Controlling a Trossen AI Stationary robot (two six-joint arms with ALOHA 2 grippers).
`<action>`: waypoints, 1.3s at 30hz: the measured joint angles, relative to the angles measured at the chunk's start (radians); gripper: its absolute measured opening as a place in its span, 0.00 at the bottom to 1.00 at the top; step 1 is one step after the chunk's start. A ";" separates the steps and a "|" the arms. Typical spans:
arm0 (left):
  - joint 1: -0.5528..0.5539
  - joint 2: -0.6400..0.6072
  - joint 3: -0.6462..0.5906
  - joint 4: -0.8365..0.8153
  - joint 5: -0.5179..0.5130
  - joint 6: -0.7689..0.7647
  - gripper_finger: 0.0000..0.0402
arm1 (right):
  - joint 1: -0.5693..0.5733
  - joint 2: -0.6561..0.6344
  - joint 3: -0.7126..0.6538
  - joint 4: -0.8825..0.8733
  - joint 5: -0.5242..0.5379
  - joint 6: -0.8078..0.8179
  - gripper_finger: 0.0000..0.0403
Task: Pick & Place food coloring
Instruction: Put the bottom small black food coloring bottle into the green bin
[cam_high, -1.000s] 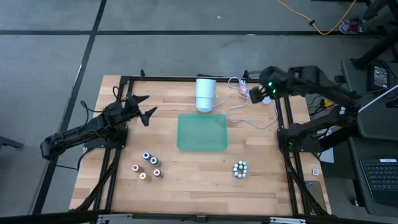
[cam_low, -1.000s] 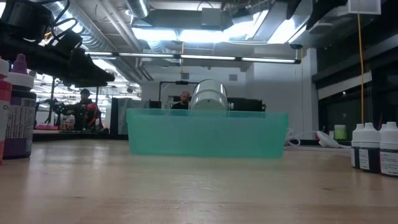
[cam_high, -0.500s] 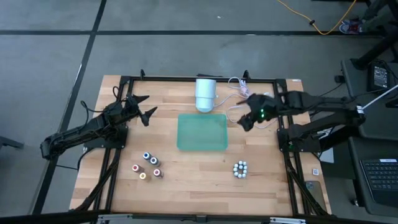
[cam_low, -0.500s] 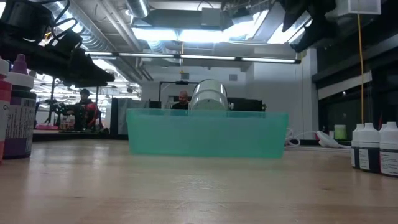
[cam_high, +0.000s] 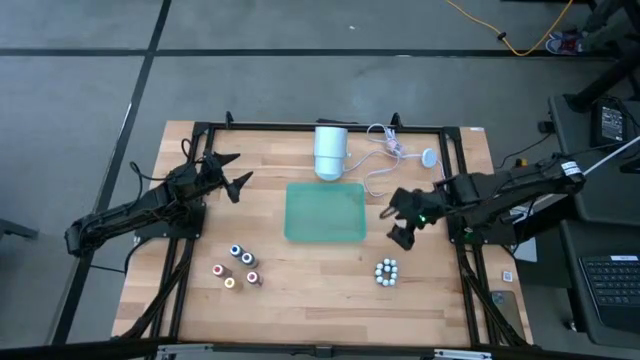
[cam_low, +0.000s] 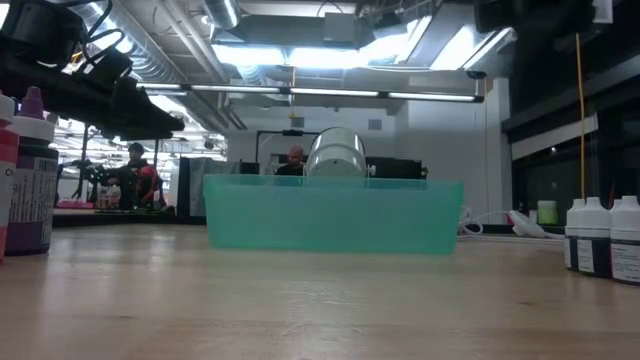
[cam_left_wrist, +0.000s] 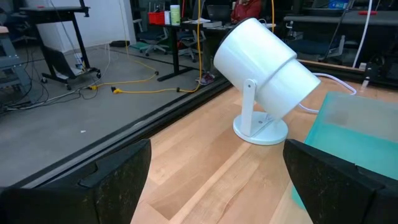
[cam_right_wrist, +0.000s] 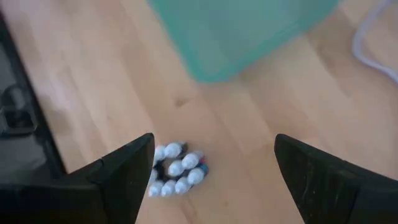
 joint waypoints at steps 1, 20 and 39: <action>0.000 0.000 0.000 0.000 0.000 0.000 0.90 | 0.016 0.007 -0.001 -0.002 -0.005 -0.004 0.83; 0.000 0.000 0.000 0.000 0.000 0.000 0.90 | 0.310 0.244 0.022 0.021 -0.039 -0.180 0.83; 0.000 0.000 0.000 0.000 0.000 0.000 0.90 | 0.427 0.492 0.143 0.130 -0.007 -0.505 0.83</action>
